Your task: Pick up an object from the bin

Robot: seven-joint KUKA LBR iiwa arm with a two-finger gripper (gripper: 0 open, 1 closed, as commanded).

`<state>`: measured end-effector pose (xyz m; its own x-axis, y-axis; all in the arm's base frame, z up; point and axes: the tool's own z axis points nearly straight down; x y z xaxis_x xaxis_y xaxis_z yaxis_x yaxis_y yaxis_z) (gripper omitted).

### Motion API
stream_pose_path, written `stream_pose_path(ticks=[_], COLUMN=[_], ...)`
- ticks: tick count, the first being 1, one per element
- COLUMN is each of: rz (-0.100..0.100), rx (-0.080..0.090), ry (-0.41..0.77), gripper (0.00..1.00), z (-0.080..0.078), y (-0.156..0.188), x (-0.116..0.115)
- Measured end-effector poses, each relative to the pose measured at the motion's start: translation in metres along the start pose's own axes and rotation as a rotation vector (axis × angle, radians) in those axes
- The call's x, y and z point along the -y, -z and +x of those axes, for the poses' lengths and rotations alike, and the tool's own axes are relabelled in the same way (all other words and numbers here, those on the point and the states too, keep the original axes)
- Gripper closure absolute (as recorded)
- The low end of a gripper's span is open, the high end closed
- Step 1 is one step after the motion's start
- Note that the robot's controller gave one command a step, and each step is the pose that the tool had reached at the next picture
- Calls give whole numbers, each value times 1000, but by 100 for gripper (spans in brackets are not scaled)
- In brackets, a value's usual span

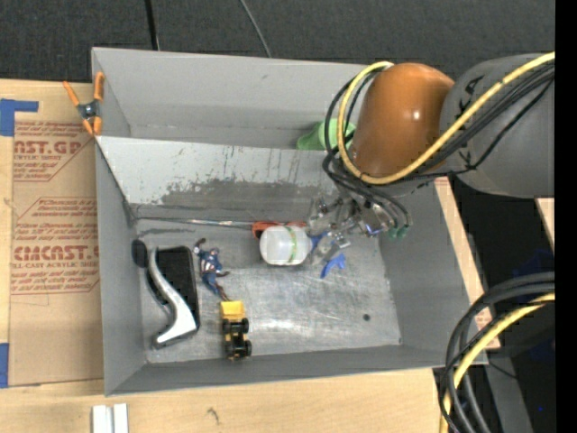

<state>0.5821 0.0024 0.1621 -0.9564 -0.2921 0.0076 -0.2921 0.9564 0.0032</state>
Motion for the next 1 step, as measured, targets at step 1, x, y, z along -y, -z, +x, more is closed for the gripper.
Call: stream_pose_path(ticks=[1], rz=[3], rx=[11], ry=[14], gripper=[100], z=[8], y=[115], x=[0])
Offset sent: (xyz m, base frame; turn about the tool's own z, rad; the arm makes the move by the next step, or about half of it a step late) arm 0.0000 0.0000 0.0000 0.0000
